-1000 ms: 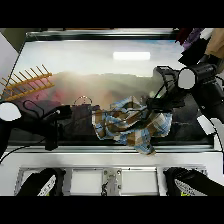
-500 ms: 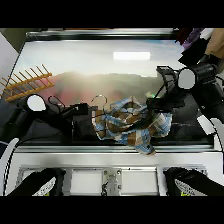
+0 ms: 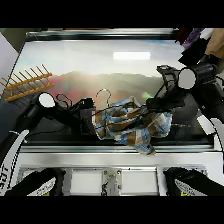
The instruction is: Fold the clothes and pants, and hang the long-sleeved shirts on hangers.
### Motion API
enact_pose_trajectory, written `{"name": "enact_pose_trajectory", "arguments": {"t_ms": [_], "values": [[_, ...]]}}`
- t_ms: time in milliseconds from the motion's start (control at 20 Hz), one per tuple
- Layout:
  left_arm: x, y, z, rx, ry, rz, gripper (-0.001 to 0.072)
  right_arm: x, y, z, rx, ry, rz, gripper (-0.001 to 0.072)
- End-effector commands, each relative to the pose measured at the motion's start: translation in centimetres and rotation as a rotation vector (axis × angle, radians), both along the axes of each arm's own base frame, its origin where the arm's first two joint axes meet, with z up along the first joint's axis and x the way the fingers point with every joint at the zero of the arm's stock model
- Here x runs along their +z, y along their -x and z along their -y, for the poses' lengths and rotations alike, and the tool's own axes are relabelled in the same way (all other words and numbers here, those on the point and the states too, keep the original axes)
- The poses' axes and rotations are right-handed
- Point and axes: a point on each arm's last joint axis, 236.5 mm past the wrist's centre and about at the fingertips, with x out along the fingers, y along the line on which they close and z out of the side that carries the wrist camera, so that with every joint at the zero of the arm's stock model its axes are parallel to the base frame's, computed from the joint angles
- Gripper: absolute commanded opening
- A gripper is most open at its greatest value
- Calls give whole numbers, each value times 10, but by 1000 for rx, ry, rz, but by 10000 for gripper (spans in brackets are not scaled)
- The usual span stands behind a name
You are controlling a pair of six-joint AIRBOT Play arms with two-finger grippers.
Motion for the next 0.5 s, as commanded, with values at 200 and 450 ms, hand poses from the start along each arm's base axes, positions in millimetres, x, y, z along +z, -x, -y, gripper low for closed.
{"name": "enact_pose_trajectory", "arguments": {"t_ms": [200, 450], "values": [[-9, 14, 17, -137, 21, 3, 9, 43, -27, -2, 67, -22, 160, 21], [-6, 17, 37, -167, 58, 33, 9, 70, -20, -40, 134, -182, 181, 21]]}}
